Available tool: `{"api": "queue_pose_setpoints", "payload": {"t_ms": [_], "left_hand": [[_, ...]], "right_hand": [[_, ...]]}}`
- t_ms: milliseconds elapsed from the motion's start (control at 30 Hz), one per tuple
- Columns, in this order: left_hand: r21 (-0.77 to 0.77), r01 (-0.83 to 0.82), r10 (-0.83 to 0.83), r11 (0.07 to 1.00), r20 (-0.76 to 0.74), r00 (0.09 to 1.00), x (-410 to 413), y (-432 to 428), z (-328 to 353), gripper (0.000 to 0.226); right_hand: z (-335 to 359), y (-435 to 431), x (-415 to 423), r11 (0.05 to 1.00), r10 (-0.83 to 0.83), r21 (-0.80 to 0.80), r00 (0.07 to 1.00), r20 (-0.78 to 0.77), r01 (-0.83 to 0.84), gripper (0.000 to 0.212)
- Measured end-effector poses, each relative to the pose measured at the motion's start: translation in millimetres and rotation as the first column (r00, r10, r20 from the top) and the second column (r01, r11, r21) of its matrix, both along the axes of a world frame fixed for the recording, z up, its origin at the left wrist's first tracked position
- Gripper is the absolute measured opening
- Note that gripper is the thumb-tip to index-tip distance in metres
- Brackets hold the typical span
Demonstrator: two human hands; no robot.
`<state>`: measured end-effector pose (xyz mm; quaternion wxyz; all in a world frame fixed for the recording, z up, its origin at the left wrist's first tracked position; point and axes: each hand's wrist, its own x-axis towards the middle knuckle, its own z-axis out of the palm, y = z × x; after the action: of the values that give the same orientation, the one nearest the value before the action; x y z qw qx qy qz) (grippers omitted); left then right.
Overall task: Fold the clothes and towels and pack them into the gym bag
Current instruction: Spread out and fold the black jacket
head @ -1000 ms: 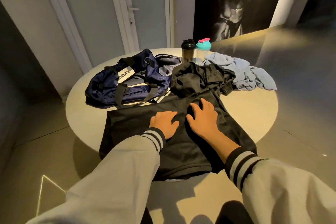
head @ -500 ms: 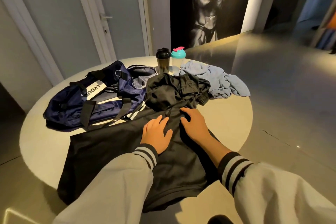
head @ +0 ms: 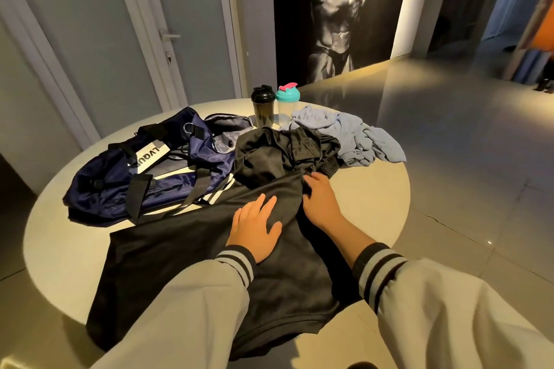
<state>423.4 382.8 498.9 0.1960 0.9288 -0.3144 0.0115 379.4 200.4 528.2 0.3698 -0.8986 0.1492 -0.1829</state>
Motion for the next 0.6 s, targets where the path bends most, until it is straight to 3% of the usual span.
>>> {"api": "queue_pose_setpoints", "payload": {"t_ms": [200,367,467,600], "left_hand": [[-0.005,0.004,-0.004,1.000,0.002,1.000,-2.5,-0.3,1.7,0.065],[-0.005,0.008,-0.008,1.000,0.008,1.000,-1.9,-0.8,1.9,0.066],[-0.011,0.007,-0.007,1.000,0.001,1.000,-2.4,-1.0,2.7,0.066],[-0.016,0.009,-0.009,1.000,-0.002,1.000,-3.0,-0.5,2.4,0.066]], "right_hand": [[0.5,8.9,-1.0,0.995,-0.005,0.100,1.000,-0.014,0.006,0.054],[9.7,17.6,-2.1,0.979,0.155,0.136,0.987,-0.033,-0.149,0.061],[6.7,18.4,2.0,0.985,0.169,0.062,0.980,-0.106,-0.163,0.049],[2.7,17.0,5.2,0.998,0.022,-0.048,0.979,-0.205,-0.032,0.051]]}}
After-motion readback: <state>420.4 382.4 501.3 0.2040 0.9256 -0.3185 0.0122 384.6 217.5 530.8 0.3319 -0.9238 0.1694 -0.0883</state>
